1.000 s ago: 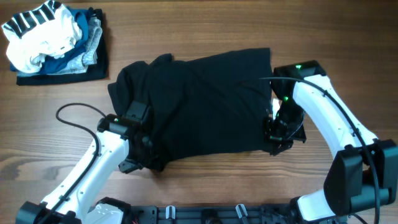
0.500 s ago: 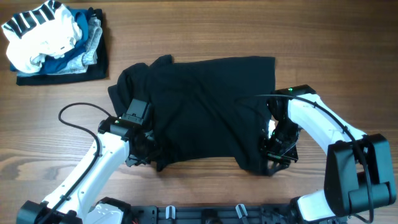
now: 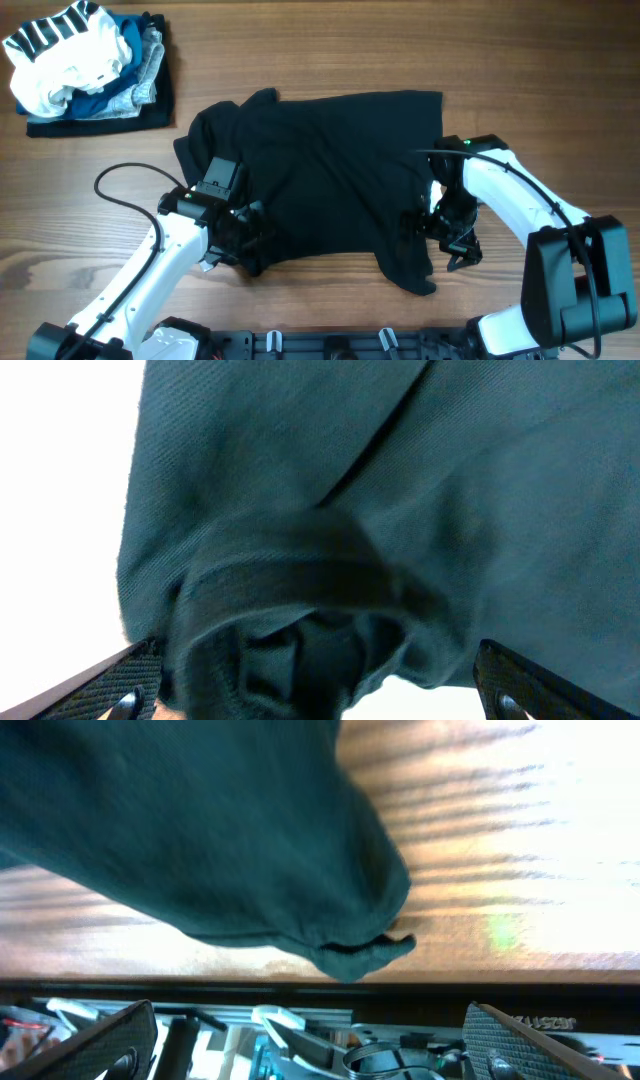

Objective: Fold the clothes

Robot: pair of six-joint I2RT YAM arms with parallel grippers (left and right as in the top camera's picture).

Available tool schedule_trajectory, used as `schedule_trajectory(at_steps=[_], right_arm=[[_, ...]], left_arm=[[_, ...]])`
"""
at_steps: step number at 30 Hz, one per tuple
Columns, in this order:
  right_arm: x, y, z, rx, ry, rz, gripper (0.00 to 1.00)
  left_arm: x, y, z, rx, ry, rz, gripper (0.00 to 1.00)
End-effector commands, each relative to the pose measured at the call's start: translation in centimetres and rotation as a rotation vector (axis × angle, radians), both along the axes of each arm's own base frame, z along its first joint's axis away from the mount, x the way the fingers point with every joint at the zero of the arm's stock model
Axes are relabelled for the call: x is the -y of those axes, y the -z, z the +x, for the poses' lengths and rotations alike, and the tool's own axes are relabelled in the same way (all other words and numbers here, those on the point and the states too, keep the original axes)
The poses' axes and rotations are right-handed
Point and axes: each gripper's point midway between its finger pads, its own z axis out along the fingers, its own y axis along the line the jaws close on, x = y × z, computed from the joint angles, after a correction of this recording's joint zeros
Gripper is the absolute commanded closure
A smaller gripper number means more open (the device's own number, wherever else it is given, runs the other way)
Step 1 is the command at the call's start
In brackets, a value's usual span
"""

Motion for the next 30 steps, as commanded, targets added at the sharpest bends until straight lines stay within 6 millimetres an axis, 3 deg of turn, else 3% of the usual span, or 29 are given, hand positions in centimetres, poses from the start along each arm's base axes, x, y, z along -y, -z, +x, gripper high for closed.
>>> schedule_trajectory(at_steps=[1,4,8,13,15,16,18,19,20,21,22,23,24,27,30], right_arm=[[0.3,-2.2,5.1,0.173,0.006,-0.052,0.01],[0.9,-5.1,8.7,0.299,-0.011,-0.104,0.0],[1.6,-9.0,12.9,0.464,-0.017,-0.163,0.01],[2.5,-13.6,17.6,0.678,0.0,-0.228,0.01],[2.0,-16.6,19.9,0.8,0.02,-0.207,0.16],[1.9,-18.3,20.8,0.853,0.015,-0.197,0.29],[2.0,-19.8,21.5,0.905,0.011,-0.207,0.59],[2.2,-20.7,22.2,0.944,-0.009,-0.216,0.81],[2.2,-21.1,22.8,0.975,-0.007,-0.223,0.96],[2.1,-21.4,23.4,1.003,-0.015,-0.221,0.96],[2.0,-21.7,23.8,1.025,-0.014,-0.217,0.96],[2.0,-21.8,24.0,1.035,-0.013,-0.215,0.96],[1.9,-22.0,24.3,1.046,-0.012,-0.214,0.96],[3.0,-22.5,25.5,1.087,0.026,-0.222,0.96],[5.2,-22.3,27.6,1.125,0.053,-0.247,0.96]], left_arm=[[0.4,-0.7,0.8,0.037,-0.022,-0.025,0.0],[1.0,-3.0,2.3,0.103,-0.02,-0.055,0.0],[1.8,-9.4,5.4,0.323,-0.02,-0.119,0.0],[1.5,-15.3,6.3,0.531,0.005,-0.14,0.0],[0.4,-18.4,7.0,0.656,0.039,-0.078,0.0],[-0.2,-20.0,7.4,0.72,0.055,-0.042,0.0],[-1.0,-21.6,8.3,0.8,0.064,0.018,0.07],[-2.3,-22.3,9.0,0.842,0.056,0.105,0.14],[-3.9,-23.1,10.3,0.893,0.043,0.225,0.53],[-5.0,-23.7,11.3,0.925,-0.005,0.299,0.73],[-6.3,-23.9,12.8,0.942,-0.066,0.392,0.69],[-6.9,-23.2,14.2,0.931,-0.073,0.438,0.94],[-7.4,-22.1,16.0,0.913,-0.073,0.469,0.96],[-8.4,-18.8,19.4,0.862,-0.091,0.451,0.95],[-9.0,-17.1,20.1,0.821,-0.09,0.413,0.91]])
